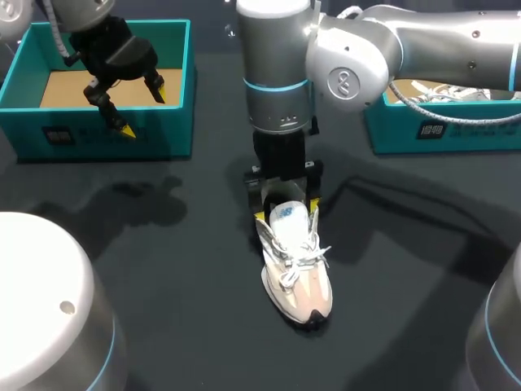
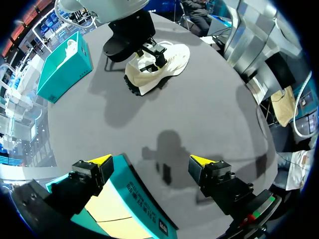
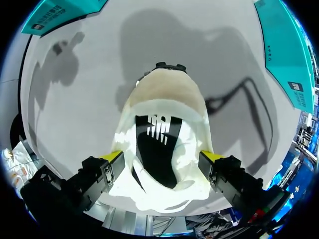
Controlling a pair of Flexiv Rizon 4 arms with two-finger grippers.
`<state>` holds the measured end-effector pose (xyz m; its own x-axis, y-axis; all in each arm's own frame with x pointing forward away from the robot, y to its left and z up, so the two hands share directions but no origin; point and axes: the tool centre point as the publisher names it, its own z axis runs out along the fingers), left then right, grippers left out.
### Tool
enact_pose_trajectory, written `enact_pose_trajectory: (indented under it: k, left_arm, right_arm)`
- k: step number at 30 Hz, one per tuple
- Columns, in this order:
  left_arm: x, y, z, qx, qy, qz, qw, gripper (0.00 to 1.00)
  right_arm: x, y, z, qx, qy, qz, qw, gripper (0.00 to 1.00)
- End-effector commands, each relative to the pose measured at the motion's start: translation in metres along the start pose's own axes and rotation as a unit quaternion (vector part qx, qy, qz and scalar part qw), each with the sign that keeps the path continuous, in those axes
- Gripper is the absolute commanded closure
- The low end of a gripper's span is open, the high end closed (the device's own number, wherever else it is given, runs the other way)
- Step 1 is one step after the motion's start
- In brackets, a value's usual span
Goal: Take the shoe out of the shoebox, open the shoe tongue, remove and reinsert the insole, then place the shoe into the shoebox
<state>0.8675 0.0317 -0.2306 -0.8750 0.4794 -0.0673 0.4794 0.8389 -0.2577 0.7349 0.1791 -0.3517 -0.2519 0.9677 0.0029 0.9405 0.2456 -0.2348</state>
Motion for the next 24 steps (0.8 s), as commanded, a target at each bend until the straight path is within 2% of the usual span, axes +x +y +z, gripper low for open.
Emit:
enact_pose_trajectory:
  k: [1,3,6,8,11,14,19,20,21,24]
  left_arm:
    - [0.000,0.000,0.000,-0.001,0.001,0.000,1.000,0.00]
    - [0.000,0.000,0.000,-0.001,0.001,0.000,1.000,0.00]
    - [0.000,0.000,0.000,-0.001,0.001,0.000,1.000,0.00]
    - [0.000,0.000,0.000,-0.001,0.001,0.000,1.000,0.00]
    - [0.000,0.000,0.000,-0.001,0.001,0.000,1.000,0.00]
    - [0.000,0.000,0.000,-0.001,0.001,0.000,1.000,0.00]
    - [0.000,0.000,0.000,-0.001,0.001,0.000,1.000,0.00]
    - [0.000,0.000,0.000,-0.001,0.001,0.000,1.000,0.00]
    - [0.000,0.000,0.000,-0.001,0.001,0.000,1.000,0.00]
    - [0.000,0.000,0.000,-0.001,0.001,0.000,1.000,0.00]
  right_arm:
    - [-0.003,-0.010,-0.002,-0.014,-0.003,0.008,1.000,0.00]
    - [-0.003,-0.015,-0.006,-0.017,-0.008,0.018,1.000,0.01]
    - [-0.004,-0.022,-0.009,-0.022,-0.012,0.029,0.999,0.11]
    - [-0.005,-0.024,-0.010,-0.027,-0.011,0.030,0.999,0.23]
    - [-0.005,-0.027,-0.010,-0.034,-0.008,0.029,0.999,0.21]
    - [-0.004,-0.029,-0.011,-0.047,-0.006,0.027,0.999,0.25]
    - [-0.004,-0.026,-0.009,-0.056,-0.004,0.022,0.998,0.17]
    - [-0.005,-0.024,-0.007,-0.062,0.002,0.019,0.998,0.10]
    - [-0.005,-0.023,-0.005,-0.059,0.003,0.018,0.998,0.08]
    - [-0.003,-0.024,-0.007,-0.065,0.001,0.012,0.998,0.08]
